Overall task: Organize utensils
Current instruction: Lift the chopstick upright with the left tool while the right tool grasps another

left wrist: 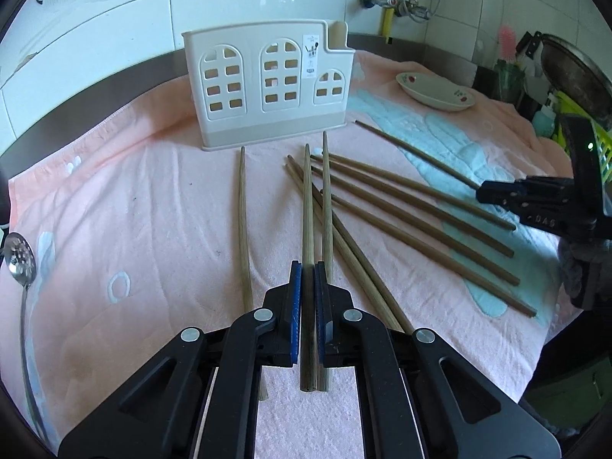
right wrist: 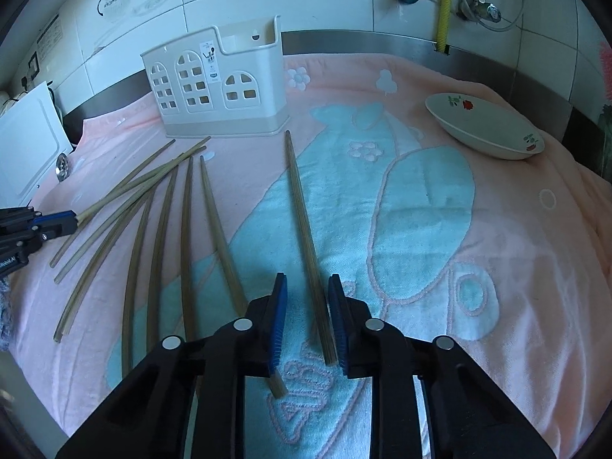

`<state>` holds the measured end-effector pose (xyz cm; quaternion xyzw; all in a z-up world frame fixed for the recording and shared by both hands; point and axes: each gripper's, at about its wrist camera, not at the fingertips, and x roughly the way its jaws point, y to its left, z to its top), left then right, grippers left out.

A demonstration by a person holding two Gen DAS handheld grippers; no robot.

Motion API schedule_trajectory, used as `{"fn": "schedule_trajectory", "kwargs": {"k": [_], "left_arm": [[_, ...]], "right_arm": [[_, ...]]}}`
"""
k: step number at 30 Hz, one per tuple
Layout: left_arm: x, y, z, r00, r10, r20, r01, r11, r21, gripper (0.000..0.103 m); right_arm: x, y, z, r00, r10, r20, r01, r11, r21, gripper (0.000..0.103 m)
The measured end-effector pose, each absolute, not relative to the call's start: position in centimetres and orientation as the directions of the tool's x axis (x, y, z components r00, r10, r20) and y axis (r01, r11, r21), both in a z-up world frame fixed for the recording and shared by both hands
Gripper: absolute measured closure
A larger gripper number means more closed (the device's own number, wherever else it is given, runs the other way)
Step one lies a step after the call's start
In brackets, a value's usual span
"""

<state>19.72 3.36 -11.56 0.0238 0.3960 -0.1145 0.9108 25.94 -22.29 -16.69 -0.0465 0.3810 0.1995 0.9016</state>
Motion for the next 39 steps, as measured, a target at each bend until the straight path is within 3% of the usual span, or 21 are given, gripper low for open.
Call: {"fn": "schedule_trajectory", "kwargs": {"k": [5,13,27,39], "left_arm": [[19.4,3.4,-10.9,0.681,-0.201,-0.704,0.221,0.973,-0.064,0.098],[18.9,3.6,-8.8,0.717,-0.211,-0.664,0.208,0.974,-0.085,0.098],[18.0,3.6,-3.5,0.77,-0.23,-0.595,0.207,0.972,-0.108,0.098],[19.5,3.6,1.6,0.786,-0.21,-0.582,0.205,0.976,-0.076,0.098]], "right_arm": [[26.0,-22.5,-16.8,0.644,0.311,-0.699,-0.377,0.924,0.063,0.094],[24.8,-22.6,-15.4,0.68,0.319,-0.66,-0.38,0.923,0.055,0.096],[21.5,-22.2,-5.2,0.804,0.391,-0.448,-0.421,0.906,0.037,0.096],[24.9,-21.2,0.6,0.764,0.419,-0.49,-0.473,0.881,0.015,0.096]]}}
